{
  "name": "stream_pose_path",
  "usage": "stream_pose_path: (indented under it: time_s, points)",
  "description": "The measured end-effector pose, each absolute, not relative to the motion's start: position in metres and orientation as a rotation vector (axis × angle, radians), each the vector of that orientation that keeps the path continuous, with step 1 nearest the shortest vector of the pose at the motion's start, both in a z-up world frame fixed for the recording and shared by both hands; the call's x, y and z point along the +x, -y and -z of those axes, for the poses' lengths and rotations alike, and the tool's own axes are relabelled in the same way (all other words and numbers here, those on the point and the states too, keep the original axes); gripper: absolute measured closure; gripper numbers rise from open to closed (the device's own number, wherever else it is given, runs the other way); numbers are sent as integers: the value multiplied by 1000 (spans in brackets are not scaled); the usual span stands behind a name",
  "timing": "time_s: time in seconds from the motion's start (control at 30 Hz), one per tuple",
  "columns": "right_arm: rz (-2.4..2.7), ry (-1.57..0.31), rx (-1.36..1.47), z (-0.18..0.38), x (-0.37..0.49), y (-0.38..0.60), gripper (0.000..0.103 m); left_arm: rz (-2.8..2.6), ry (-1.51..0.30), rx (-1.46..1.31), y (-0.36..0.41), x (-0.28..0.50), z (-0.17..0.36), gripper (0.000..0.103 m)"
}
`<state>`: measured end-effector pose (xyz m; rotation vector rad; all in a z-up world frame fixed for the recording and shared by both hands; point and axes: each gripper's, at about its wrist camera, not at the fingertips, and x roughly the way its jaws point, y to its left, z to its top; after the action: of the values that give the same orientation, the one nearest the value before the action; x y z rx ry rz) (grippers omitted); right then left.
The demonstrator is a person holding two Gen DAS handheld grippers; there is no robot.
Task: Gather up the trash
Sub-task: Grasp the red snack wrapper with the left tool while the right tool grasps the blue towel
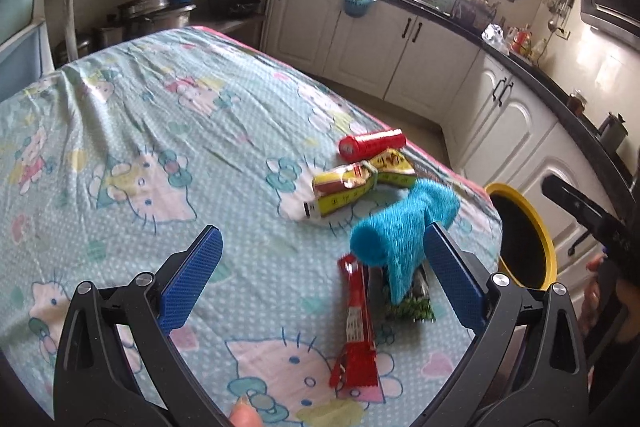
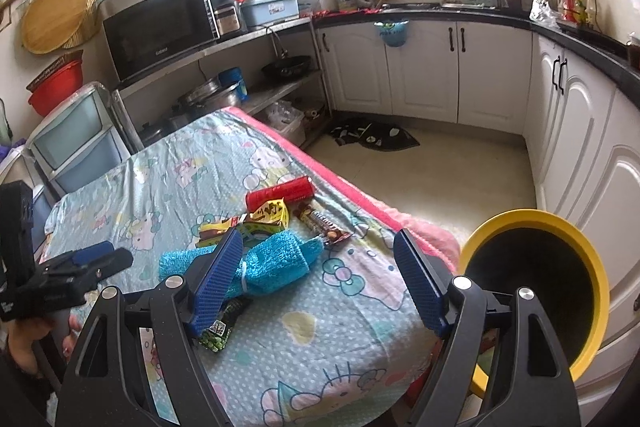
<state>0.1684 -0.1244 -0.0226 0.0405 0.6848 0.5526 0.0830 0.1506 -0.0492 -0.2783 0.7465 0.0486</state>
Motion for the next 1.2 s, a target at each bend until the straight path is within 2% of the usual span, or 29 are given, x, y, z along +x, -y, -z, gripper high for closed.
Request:
stream_pose_path:
  time_s: [0.47,0.8,0.93,1.2]
  points:
    - [-607,-779,52,49,187,90,28,8,-811,-253,-131,79,72,11]
    - [-630,-879,76,76,204,71,29,98,-899,-325,-123,82,100,27]
    - [-641,-917,99,86,211,64,33,115,-923,-336,-120,85,108,32]
    - [-662,-979,157,104,218,55,54,109,-925,-330,-122,84,112,44]
